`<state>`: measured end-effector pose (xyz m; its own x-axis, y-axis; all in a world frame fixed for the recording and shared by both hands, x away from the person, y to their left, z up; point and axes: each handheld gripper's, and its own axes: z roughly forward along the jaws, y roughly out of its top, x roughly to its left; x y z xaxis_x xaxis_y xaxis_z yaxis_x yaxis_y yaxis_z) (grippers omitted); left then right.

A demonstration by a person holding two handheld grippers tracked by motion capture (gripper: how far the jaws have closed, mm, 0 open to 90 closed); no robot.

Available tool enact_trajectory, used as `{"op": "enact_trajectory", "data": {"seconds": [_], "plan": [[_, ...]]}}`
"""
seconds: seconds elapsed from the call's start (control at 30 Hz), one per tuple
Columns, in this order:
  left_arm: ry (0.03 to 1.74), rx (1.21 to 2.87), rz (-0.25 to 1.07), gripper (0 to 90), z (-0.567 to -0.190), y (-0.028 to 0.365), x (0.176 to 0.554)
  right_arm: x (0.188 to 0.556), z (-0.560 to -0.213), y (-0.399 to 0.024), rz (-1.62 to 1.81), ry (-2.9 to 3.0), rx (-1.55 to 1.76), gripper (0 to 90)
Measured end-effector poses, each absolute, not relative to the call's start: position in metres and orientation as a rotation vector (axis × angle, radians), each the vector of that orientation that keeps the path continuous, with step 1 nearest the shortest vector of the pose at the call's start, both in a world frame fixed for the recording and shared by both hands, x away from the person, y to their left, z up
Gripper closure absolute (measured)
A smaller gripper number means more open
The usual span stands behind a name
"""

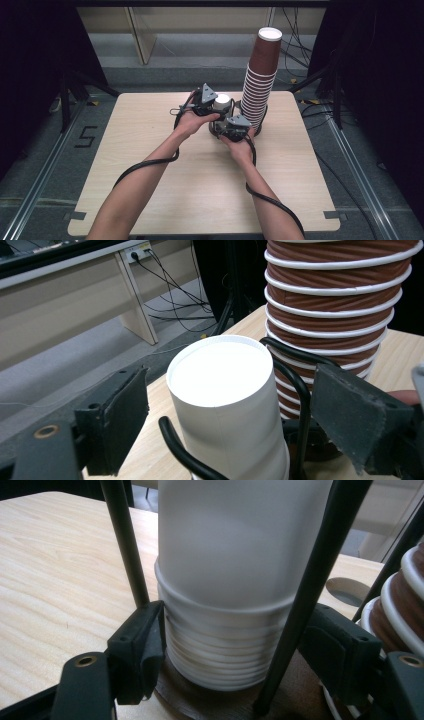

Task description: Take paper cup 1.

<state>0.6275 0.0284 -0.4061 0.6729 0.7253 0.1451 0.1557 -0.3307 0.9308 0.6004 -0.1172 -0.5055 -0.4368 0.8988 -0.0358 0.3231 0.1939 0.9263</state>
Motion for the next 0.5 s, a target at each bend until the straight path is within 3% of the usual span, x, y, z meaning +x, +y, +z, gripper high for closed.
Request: {"op": "enact_trajectory", "data": {"seconds": [0.5], "plan": [[0.746, 1.874, 0.680, 22.7, -0.417, 0.018, 0.642, 0.601, -0.505, -0.118, 1.222, 1.863, 1.128, 29.4]]}}
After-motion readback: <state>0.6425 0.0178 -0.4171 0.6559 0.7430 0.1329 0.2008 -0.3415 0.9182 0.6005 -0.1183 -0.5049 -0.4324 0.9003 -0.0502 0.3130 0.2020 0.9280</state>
